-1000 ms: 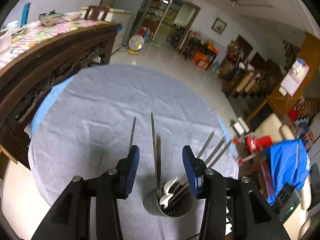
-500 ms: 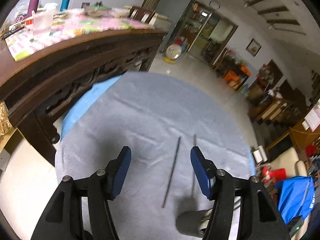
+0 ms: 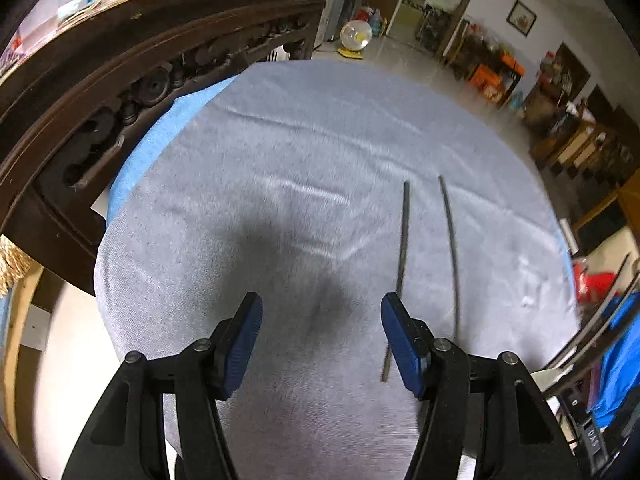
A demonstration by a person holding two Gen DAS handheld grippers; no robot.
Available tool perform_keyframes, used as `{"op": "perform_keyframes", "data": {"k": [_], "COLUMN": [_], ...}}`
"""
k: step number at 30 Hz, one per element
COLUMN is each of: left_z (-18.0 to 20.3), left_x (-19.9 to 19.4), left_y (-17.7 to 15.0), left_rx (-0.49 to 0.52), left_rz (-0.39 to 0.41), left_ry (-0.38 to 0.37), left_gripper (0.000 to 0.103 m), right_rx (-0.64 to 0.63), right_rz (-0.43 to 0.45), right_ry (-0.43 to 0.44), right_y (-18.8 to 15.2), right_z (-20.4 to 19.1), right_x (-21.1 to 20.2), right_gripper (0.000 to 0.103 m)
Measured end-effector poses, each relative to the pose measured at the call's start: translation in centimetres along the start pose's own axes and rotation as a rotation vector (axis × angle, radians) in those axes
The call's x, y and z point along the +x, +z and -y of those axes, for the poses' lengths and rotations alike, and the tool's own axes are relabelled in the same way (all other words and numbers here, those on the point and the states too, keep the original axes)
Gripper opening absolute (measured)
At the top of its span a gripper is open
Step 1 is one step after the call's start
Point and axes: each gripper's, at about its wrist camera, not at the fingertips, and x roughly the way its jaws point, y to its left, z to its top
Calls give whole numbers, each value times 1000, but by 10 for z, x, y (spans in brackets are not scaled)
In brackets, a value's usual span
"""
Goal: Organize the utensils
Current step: 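Move both open tools back toward the last dark chopsticks on the cloth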
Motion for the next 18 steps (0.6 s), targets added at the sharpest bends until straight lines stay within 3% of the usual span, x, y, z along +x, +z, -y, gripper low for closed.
{"op": "perform_keyframes", "data": {"k": [18], "left_z": [13], "left_x": [39], "left_y": [-4], "left_rx": [81], "left_rz": [-61], "left_ry": [49], "left_gripper": [63], "right_rx": [-29], "right_rz": [-61], "right_ry": [-56], "right_y": [-1], "right_z": [3], "right_x": [28], "right_gripper": [58]}}
